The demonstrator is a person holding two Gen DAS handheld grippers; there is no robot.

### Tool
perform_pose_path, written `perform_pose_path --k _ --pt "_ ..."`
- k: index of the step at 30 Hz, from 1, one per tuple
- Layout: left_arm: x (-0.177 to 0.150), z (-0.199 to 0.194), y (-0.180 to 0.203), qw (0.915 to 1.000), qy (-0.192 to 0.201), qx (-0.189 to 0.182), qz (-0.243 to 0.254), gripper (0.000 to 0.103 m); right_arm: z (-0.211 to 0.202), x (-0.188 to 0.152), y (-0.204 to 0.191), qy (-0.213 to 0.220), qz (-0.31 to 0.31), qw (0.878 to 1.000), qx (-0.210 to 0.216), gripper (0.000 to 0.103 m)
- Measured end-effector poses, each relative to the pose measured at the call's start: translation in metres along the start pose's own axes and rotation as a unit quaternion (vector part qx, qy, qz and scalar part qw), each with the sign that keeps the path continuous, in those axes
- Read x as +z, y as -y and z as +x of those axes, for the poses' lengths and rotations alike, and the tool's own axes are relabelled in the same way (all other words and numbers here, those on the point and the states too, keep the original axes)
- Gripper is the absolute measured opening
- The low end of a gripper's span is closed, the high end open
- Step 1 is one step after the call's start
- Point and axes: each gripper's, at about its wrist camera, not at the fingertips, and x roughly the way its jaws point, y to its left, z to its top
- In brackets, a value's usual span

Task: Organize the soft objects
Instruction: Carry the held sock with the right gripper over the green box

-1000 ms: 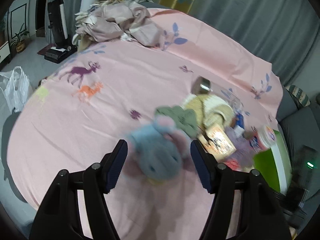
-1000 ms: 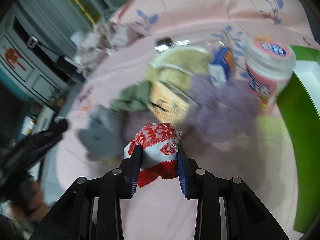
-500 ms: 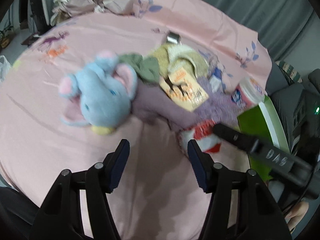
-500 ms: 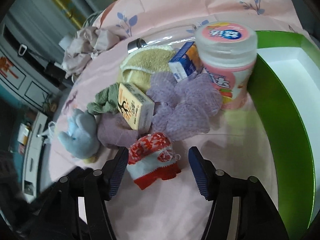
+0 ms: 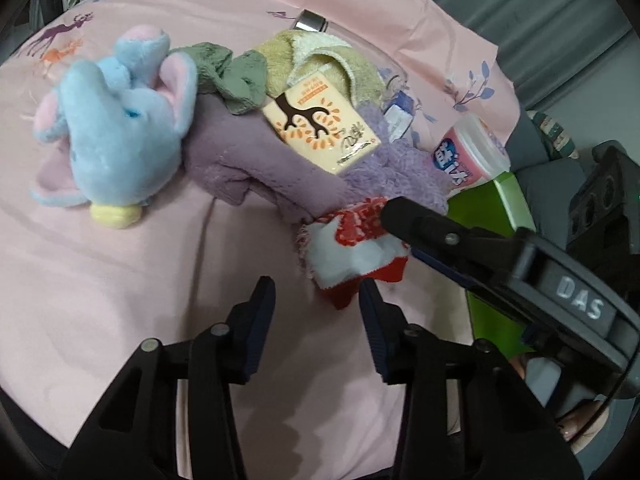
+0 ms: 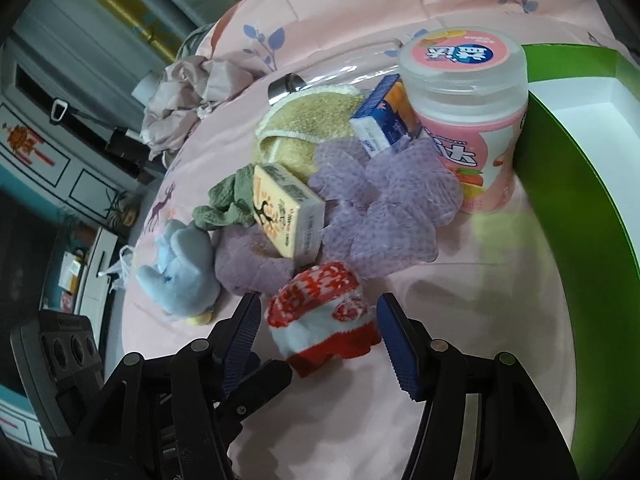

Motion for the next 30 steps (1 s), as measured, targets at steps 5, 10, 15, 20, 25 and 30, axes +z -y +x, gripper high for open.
perform_pose_path --k 5,10,15,20,25,30 --pt "0.002 0.004 0.003 0.9997 0.002 -0.023 -0.002 0.037 0.006 0.002 0.007 -0.002 0.015 1.000 0.010 0.049" --pt "0.005 0.009 0.004 0.9995 0.007 -0.029 -0.006 0.029 0.012 0.002 0.008 -0.010 0.016 1.000 0.012 0.042" --pt "0.009 0.008 0.007 0.9992 0.023 -0.033 0.009 0.027 0.011 0.003 0.009 -0.004 0.022 1.000 0.021 0.041" --pt "0.012 0.003 0.019 0.9982 0.040 -0.038 0.025 0.027 0.003 0.005 0.001 0.016 0.006 1.000 0.013 0.041" --pt "0.016 -0.013 0.036 0.9944 0.076 -0.038 0.062 0.027 -0.022 0.007 0.000 0.055 0.002 0.998 0.038 0.041" --pt "0.018 -0.027 0.056 0.9901 0.098 -0.051 0.086 0.027 -0.050 0.008 0.002 0.094 0.006 0.994 0.056 0.041"
